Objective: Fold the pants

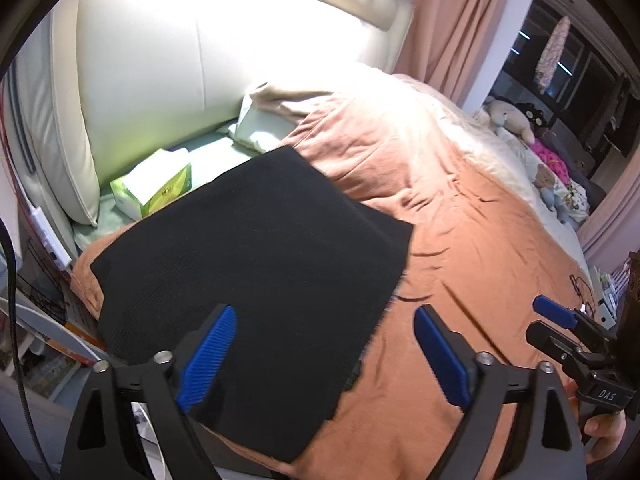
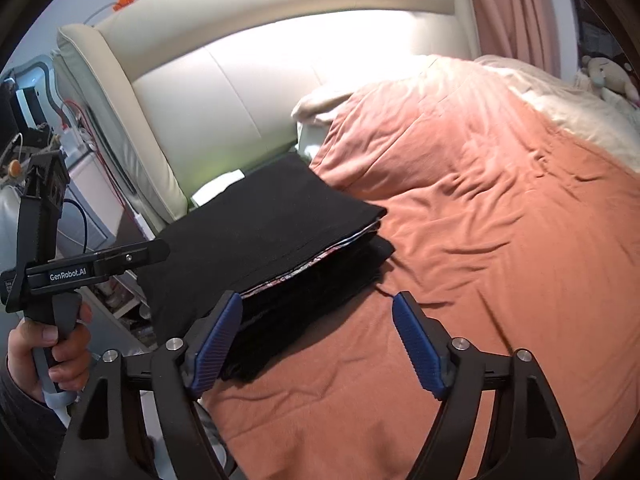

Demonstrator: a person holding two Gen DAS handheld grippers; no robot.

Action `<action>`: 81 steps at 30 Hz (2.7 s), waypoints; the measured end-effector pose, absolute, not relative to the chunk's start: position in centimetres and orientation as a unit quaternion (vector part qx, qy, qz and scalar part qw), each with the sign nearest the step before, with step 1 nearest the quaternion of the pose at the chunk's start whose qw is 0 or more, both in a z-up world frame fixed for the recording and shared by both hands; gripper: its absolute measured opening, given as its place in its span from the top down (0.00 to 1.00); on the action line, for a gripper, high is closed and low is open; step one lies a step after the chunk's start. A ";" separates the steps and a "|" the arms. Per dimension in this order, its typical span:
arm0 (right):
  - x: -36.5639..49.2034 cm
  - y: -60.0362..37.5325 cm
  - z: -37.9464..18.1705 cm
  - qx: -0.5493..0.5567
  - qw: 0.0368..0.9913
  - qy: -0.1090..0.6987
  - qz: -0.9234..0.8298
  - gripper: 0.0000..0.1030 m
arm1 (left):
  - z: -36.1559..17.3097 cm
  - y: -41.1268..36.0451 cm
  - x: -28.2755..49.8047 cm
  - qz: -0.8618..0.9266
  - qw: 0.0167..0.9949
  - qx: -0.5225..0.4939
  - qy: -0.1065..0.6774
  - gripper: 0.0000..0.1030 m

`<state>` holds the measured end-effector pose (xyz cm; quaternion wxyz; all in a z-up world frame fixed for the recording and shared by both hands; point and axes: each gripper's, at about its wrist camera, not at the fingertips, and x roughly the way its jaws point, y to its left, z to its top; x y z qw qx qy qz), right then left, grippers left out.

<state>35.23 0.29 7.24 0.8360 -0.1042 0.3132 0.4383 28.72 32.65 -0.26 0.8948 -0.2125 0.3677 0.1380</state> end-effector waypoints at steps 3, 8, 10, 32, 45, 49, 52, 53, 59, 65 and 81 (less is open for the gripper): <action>33.7 -2.5 8.6 -0.105 0.843 0.304 0.431 0.16 | 1.3 30.7 27.7 0.142 0.903 -0.199 0.353 0.00; 31.0 -6.7 10.7 -0.103 0.860 0.282 0.413 0.00 | 3.4 27.7 26.1 0.137 0.912 -0.191 0.336 0.00; 29.7 -8.7 11.7 -0.100 0.865 0.275 0.408 0.00 | 4.2 26.4 25.5 0.134 0.916 -0.184 0.330 0.00; 18.2 -23.8 14.9 -0.072 0.905 0.220 0.356 0.00 | 7.8 13.8 18.5 0.098 0.947 -0.132 0.275 0.00; 11.6 -30.6 14.3 -0.071 0.925 0.191 0.321 0.00 | 8.4 7.7 14.3 0.058 0.957 -0.117 0.259 0.00; 9.5 -32.8 14.0 -0.062 0.930 0.184 0.312 0.00 | 8.5 5.3 12.8 0.057 0.959 -0.094 0.260 0.00; 7.7 -34.6 13.4 -0.055 0.935 0.181 0.301 0.00 | 8.5 3.8 11.5 0.046 0.961 -0.089 0.256 0.00; 7.2 -35.1 13.2 -0.054 0.936 0.181 0.298 0.00 | 8.5 3.3 11.1 0.043 0.962 -0.089 0.255 0.00; 4.7 -37.5 12.3 -0.048 0.941 0.170 0.288 0.00 | 8.2 0.7 8.8 0.040 0.968 -0.068 0.240 0.00; 1.5 -38.7 10.5 -0.050 0.947 0.152 0.279 0.00 | 7.2 -0.7 6.9 0.035 0.971 -0.071 0.225 0.00; -2.8 -39.3 5.7 -0.044 0.956 0.136 0.254 0.00 | 4.9 -2.5 2.2 0.036 0.979 -0.065 0.190 0.00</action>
